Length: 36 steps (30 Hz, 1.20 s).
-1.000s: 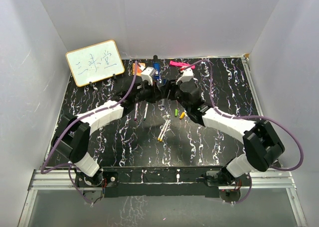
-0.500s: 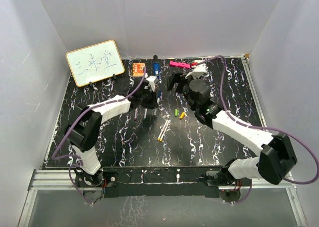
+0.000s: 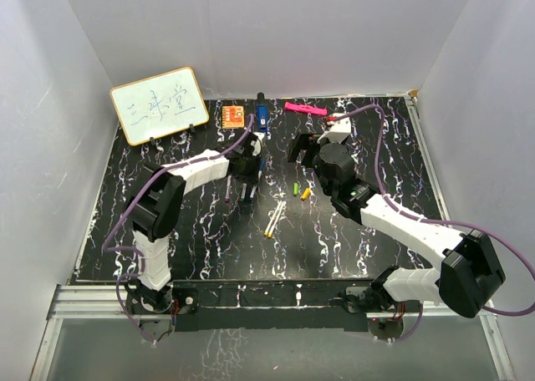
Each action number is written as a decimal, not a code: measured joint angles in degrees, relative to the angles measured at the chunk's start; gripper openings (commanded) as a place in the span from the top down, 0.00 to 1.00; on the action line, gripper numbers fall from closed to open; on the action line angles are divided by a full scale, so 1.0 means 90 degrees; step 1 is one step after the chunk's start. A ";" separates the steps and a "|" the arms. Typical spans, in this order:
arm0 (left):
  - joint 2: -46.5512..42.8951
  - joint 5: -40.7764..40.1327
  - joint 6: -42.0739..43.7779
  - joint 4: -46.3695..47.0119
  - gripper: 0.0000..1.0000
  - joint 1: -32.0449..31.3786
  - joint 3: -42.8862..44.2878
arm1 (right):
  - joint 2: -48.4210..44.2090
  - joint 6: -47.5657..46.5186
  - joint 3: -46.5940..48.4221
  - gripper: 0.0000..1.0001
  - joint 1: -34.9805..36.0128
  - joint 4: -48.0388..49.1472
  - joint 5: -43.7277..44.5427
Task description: Insert the pens into the pen caps
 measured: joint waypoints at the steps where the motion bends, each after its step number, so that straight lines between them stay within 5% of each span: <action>1: 0.0036 0.0000 -0.0002 -0.0041 1.00 0.0000 0.0000 | 0.0000 0.0012 0.0000 0.20 0.0000 -0.0027 0.0000; 7: 0.0068 -0.0005 -0.0024 -0.0141 1.00 0.0000 0.0000 | 0.0000 0.0134 -0.0002 0.20 0.0000 -0.0058 -0.0010; 20: 0.0265 -0.0022 -0.0104 -0.0221 0.82 0.0000 0.0066 | 0.0005 0.0291 -0.0209 0.19 0.0000 -0.0192 -0.0010; 36: 0.0240 -0.0005 -0.0100 -0.0182 0.77 0.0000 0.0226 | 0.0073 0.0527 -0.0304 0.02 -0.0032 -0.0187 0.0437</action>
